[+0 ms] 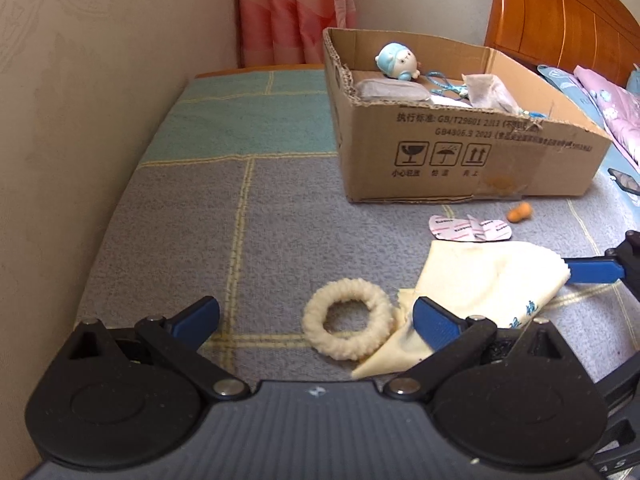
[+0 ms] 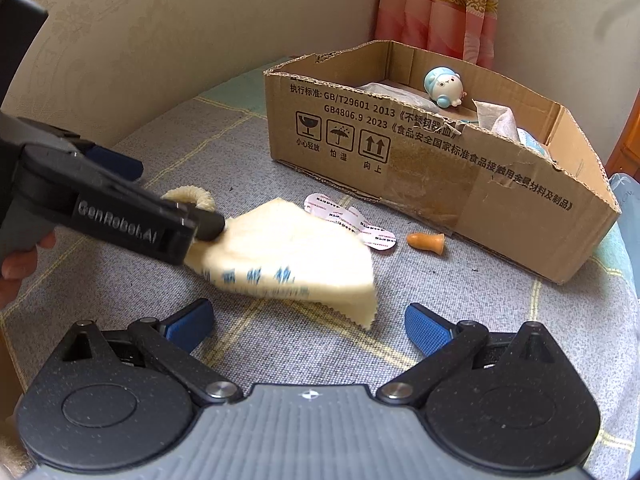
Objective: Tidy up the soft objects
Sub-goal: 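Lower the left gripper onto the white fluffy scrunchie and close it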
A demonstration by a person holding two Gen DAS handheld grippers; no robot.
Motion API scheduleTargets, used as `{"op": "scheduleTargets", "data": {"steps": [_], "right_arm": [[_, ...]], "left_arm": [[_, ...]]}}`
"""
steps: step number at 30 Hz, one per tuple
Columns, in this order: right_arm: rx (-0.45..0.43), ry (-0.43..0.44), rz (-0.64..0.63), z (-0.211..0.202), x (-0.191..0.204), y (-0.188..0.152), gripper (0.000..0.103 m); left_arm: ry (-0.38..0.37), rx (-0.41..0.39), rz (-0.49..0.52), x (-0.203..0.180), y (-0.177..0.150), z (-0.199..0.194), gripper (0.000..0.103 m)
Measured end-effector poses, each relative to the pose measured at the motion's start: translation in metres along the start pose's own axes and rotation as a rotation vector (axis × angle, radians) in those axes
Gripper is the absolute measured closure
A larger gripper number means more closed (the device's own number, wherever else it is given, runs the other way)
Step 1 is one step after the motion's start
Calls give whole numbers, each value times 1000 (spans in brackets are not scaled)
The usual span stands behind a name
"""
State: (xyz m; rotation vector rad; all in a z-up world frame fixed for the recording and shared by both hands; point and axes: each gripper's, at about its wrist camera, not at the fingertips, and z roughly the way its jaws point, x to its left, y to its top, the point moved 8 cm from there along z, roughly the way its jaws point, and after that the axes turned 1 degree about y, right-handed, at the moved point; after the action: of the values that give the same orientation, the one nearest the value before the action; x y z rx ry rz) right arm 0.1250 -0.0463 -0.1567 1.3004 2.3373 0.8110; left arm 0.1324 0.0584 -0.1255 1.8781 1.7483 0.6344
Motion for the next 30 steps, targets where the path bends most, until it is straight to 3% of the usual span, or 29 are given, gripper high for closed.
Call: {"op": "scheduleTargets", "data": {"steps": [10,14,18,22,30], "right_arm": [[-4,-1,0,0,0,0,0],[-5,-1,-1,-1,0,0,0],[-3,1,-2,-1,0,0,0],[-3,1,-2,-1,0,0,0],[-5,-3,1,0,0,1,0]], "left_arm": [[33,-71,-38,14,11,-16,1],[29,-36,-27,9,6,-7,5],[29,-12,-48,10,-1,-4,18],[63,-10,-40,14,-5,-9,22],[19,-24,-36,3,-4,-13,51]]}}
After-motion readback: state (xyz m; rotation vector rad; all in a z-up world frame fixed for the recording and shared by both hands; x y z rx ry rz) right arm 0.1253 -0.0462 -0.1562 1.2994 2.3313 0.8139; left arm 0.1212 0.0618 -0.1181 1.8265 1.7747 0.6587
